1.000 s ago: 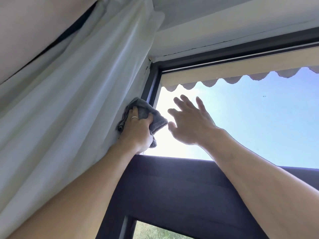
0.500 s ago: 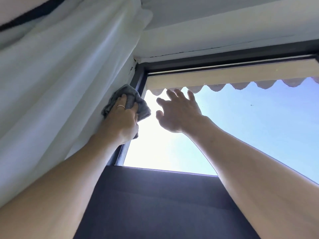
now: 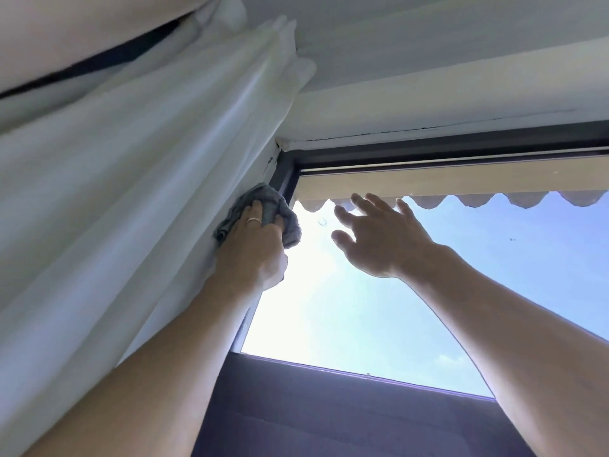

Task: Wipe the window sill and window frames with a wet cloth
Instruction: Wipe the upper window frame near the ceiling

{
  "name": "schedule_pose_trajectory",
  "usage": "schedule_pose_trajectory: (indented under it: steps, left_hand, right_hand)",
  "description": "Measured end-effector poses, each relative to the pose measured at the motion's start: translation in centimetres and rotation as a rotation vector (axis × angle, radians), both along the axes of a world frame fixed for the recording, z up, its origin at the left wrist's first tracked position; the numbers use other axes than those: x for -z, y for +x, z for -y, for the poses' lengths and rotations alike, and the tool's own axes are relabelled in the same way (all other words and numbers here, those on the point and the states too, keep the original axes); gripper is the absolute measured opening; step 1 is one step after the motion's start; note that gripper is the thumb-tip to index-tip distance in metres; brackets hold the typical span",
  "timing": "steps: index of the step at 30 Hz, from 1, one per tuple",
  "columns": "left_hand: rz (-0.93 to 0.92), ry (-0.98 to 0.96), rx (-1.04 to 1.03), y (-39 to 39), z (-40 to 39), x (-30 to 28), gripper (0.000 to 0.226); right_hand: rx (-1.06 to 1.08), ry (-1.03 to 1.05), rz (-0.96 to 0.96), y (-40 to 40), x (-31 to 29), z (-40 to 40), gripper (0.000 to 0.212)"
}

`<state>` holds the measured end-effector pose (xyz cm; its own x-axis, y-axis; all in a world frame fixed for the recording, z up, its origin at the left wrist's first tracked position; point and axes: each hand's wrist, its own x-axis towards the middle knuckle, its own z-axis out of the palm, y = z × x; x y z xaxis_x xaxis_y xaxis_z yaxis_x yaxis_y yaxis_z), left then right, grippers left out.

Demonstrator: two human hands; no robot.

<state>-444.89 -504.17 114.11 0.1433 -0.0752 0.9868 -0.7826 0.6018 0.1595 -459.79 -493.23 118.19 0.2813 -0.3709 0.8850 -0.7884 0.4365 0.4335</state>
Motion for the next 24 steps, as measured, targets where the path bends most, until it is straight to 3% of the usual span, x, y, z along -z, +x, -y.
schedule_pose_trajectory:
  steps: [4, 10, 15, 19, 24]
  left_hand:
    - [-0.007, 0.009, -0.025, 0.2, 0.2, 0.7, 0.059]
    - [-0.081, 0.038, -0.025, -0.7, -0.9, -4.8, 0.052]
    - [-0.041, -0.007, -0.062, -0.8, 0.6, -2.5, 0.061]
    - [-0.045, -0.019, -0.051, -0.4, 0.1, -5.3, 0.054]
    - [-0.089, -0.020, 0.002, -0.5, 0.3, -9.3, 0.053]
  right_hand:
    - [-0.018, 0.007, 0.028, 0.3, 0.2, 0.5, 0.057]
    - [-0.050, 0.038, 0.022, 0.0, -0.1, 0.8, 0.058]
    - [-0.059, 0.064, 0.037, 0.3, -0.1, 0.2, 0.059]
    - [0.059, -0.073, -0.038, 0.9, -1.6, -0.9, 0.060]
    - [0.119, 0.002, 0.110, 0.7, -3.7, -0.9, 0.066]
